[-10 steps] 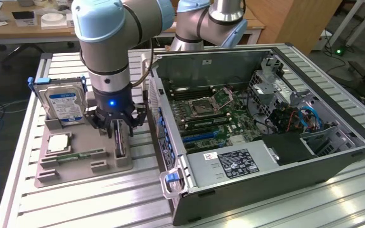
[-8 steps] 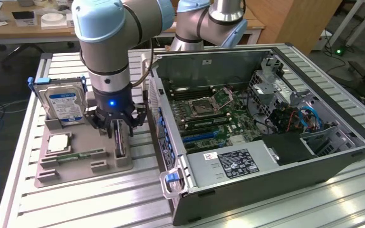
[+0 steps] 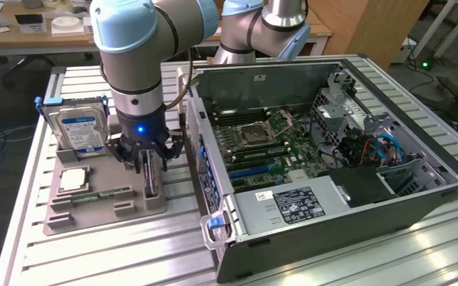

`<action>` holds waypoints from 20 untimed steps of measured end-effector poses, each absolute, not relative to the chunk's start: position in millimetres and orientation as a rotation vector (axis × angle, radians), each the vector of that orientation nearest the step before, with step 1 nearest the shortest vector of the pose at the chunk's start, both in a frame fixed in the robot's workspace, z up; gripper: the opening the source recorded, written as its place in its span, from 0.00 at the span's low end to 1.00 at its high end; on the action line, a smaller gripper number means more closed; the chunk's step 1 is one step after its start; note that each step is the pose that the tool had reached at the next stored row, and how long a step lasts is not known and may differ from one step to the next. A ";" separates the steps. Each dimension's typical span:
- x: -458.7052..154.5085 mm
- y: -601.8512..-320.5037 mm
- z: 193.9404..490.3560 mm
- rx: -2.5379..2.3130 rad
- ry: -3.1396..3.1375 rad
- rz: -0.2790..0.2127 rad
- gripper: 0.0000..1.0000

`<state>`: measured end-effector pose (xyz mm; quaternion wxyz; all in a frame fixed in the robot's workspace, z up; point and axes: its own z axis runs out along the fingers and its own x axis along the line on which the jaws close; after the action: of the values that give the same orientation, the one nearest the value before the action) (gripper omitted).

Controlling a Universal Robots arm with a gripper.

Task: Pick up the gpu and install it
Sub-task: 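Pick up the gpu and move the gpu toward the slot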

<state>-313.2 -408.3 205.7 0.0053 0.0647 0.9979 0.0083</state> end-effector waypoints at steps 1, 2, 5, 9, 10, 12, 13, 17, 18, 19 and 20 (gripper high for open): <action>-313.2 -408.3 205.6 0.203 3.124 0.026 0.59; -313.2 -408.3 205.6 0.203 3.124 0.026 0.59; -313.2 -408.3 205.7 0.203 3.124 0.026 0.59; -313.2 -408.3 205.6 0.203 3.124 0.027 0.59; -313.2 -408.3 205.6 0.203 3.124 0.027 0.59; -313.2 -408.3 205.6 0.203 3.124 0.027 0.59; -313.2 -408.3 205.6 0.203 3.124 0.027 0.59; -313.2 -408.3 205.6 0.203 3.124 0.027 0.59; -313.2 -408.3 205.7 0.203 3.124 0.027 0.59; -313.2 -408.3 205.6 0.203 3.124 0.027 0.59; -313.2 -408.3 205.6 0.203 3.124 0.027 0.59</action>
<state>-313.2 -408.3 205.6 0.0053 0.0647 0.9979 0.0086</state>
